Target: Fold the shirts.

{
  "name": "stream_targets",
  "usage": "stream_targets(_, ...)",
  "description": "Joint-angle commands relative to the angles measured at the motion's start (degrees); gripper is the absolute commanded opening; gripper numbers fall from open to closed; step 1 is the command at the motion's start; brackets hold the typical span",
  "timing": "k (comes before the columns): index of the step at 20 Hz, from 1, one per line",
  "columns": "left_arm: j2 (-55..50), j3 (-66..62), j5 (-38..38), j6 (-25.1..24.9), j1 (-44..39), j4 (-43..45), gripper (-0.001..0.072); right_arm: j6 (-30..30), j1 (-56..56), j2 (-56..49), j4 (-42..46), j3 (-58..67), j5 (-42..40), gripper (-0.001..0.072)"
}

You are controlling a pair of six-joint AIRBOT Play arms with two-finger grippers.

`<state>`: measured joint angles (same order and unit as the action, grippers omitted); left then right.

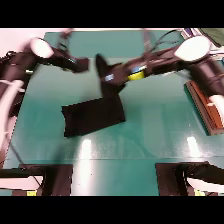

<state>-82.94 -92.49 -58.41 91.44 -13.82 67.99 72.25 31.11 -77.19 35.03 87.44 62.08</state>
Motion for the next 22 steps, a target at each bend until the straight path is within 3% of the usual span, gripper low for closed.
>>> stream_targets(1,9.55,-0.48,-1.27,0.07,7.65,5.25,0.0025,-4.33,12.59,-7.04,-1.53,0.09,-12.50,0.0059)
stream_targets(2,11.34,-0.48,-1.29,0.07,8.83,5.77,0.0026,-5.46,15.08,-9.27,-2.03,0.09,-15.08,0.0291)
stream_targets(3,12.48,-0.48,-1.31,0.04,9.57,5.86,0.0026,-5.49,16.52,-10.97,-2.71,0.09,-15.67,0.0475)
stream_targets(7,13.70,-0.44,-2.78,0.04,10.10,6.16,0.0026,-5.18,13.09,-10.47,2.93,-0.83,-11.23,0.0454)
stream_targets(12,13.53,-0.42,-4.70,0.00,9.92,5.77,0.0026,-0.72,-5.11,-2.80,13.20,-17.68,-9.09,0.0458)
stream_targets(13,13.46,-0.42,-4.81,0.00,9.92,4.85,0.0026,-0.59,-9.79,-3.26,12.39,-20.48,-6.99,0.0506)
stream_targets(14,13.42,-0.42,-4.68,-0.04,9.92,4.00,0.0025,-0.55,-13.66,-4.46,11.34,-22.14,-4.22,0.0635)
stream_targets(15,13.20,-0.42,-4.63,-0.55,9.92,2.93,0.0026,-0.57,-16.96,-6.71,10.10,-22.75,-1.44,0.0654)
stream_targets(18,12.46,-0.39,-5.25,-1.84,9.92,1.81,0.0025,-0.72,-19.65,-13.55,4.94,-22.71,-0.50,0.0637)
stream_targets(22,12.24,-0.42,-4.81,-1.88,9.92,1.81,0.0026,-1.31,-13.77,-22.75,0.48,-18.21,-0.90,0.0624)
